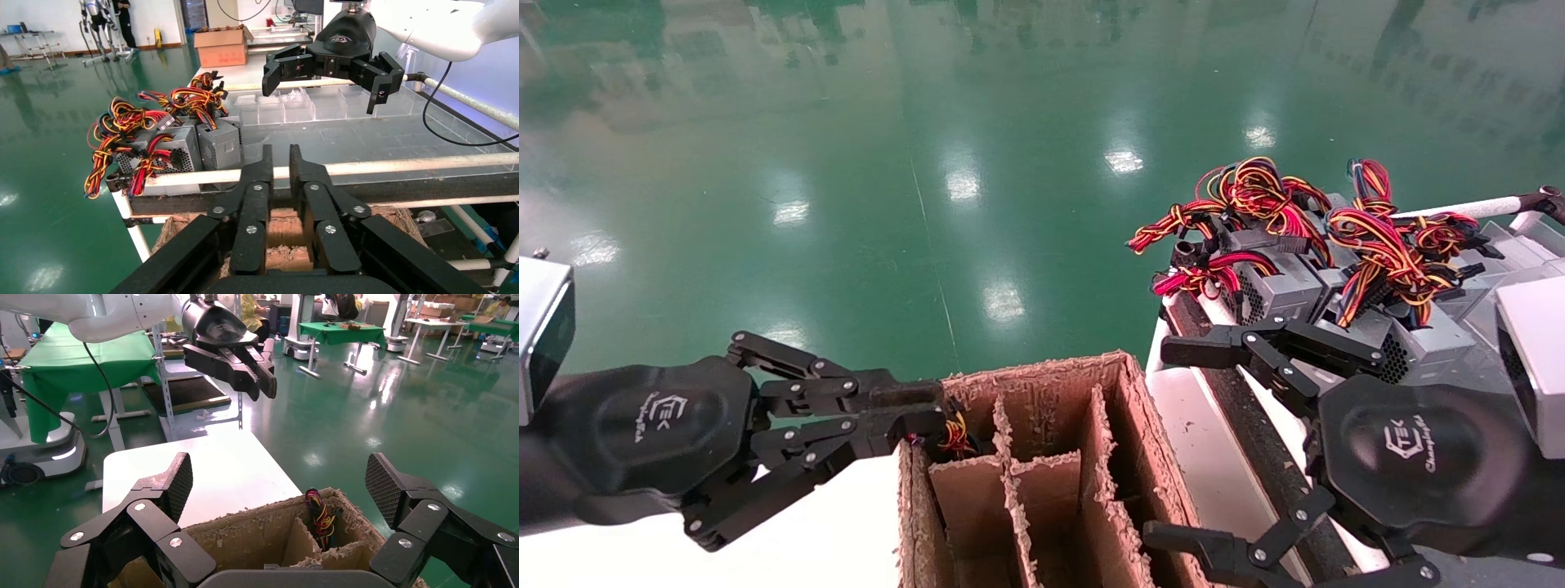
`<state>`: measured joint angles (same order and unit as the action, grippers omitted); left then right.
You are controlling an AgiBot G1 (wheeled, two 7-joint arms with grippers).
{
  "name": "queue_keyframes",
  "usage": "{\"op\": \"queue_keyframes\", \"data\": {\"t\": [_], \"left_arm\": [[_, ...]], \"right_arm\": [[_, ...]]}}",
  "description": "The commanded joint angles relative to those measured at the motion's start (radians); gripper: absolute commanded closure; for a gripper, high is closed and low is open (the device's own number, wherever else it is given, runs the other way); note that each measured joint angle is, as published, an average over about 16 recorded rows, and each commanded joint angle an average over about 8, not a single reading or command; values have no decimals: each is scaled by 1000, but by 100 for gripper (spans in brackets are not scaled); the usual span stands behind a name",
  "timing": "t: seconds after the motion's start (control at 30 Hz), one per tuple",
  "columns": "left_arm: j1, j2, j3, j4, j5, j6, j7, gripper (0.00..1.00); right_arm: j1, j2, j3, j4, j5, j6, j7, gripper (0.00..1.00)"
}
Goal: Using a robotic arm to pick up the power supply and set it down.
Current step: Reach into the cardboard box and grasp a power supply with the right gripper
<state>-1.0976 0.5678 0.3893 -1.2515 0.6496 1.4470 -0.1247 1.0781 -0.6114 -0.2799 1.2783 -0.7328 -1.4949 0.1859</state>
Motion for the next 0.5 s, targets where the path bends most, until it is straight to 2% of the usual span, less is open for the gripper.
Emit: {"op": "queue_keyframes", "data": {"t": [0.03, 0.5], "left_arm": [[0, 0, 0, 0, 0, 0, 0, 0], [0, 0, 0, 0, 0, 0, 0, 0]], "right_arm": [[0, 0, 0, 0, 0, 0, 0, 0], [0, 0, 0, 1, 0, 0, 0, 0]]}}
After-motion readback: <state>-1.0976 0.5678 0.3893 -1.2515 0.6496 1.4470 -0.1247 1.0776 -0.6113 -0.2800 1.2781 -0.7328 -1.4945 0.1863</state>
